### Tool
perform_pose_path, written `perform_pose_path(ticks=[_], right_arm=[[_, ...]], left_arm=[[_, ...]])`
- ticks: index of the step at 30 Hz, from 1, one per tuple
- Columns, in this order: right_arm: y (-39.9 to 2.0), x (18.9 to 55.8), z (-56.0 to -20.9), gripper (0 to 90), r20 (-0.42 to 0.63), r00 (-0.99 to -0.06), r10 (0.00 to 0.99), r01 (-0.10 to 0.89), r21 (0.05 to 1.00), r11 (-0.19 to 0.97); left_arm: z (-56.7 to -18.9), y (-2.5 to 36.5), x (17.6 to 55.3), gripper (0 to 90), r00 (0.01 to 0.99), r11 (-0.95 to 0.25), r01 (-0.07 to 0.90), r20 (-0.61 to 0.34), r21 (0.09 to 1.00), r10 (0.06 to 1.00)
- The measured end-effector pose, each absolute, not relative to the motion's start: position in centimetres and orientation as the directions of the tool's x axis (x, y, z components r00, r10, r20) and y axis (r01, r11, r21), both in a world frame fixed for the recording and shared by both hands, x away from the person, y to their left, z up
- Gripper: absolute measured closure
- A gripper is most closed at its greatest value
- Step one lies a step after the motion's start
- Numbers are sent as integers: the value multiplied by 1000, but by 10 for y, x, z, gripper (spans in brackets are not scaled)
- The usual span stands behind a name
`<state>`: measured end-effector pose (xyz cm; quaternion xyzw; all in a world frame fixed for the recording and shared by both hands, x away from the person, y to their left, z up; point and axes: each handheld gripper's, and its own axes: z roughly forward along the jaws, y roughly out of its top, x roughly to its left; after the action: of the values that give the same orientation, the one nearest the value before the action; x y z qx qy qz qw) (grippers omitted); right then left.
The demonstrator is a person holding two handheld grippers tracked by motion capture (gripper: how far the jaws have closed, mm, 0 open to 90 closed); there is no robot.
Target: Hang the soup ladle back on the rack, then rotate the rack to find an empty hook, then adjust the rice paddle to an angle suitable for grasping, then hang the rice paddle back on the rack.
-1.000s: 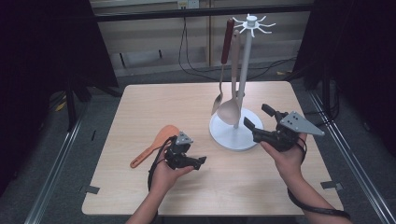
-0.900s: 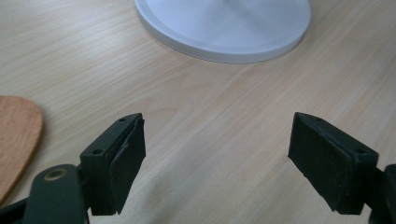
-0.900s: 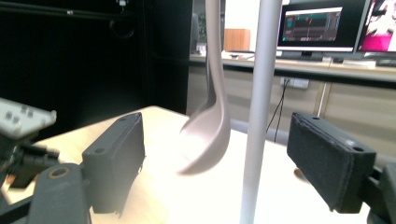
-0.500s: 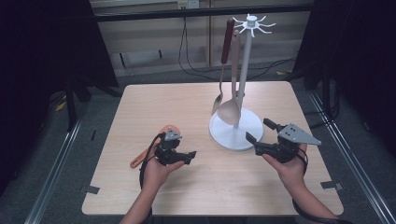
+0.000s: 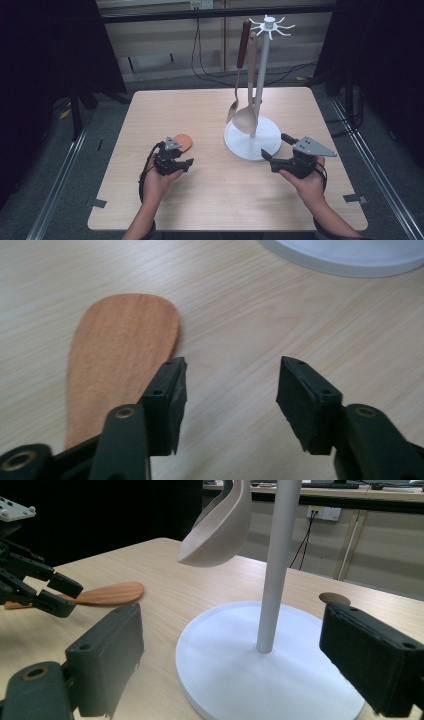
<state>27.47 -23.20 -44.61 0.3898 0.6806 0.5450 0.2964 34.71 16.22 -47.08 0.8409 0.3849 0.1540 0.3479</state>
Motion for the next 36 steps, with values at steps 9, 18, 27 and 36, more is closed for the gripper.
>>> perform_pose_path(ticks=[9, 18, 27, 36], right_arm=[[-232, 274, -446, 97, 14, -518, 856, 211, 971, 111], [-233, 275, -448, 97, 17, -512, 859, 217, 970, 111], [-235, 276, -447, 97, 15, -512, 859, 215, 970, 111], [-234, 275, -446, 94, 15, -512, 859, 211, 971, 109]], left_arm=[[-470, 190, 354, 698, 576, -425, 585, 16, 691, 818], [-473, 212, 356, 782, 539, -418, 620, 27, 664, 842], [-476, 220, 357, 807, 515, -409, 645, 28, 646, 857], [-477, 232, 357, 808, 477, -383, 657, 35, 649, 878]])
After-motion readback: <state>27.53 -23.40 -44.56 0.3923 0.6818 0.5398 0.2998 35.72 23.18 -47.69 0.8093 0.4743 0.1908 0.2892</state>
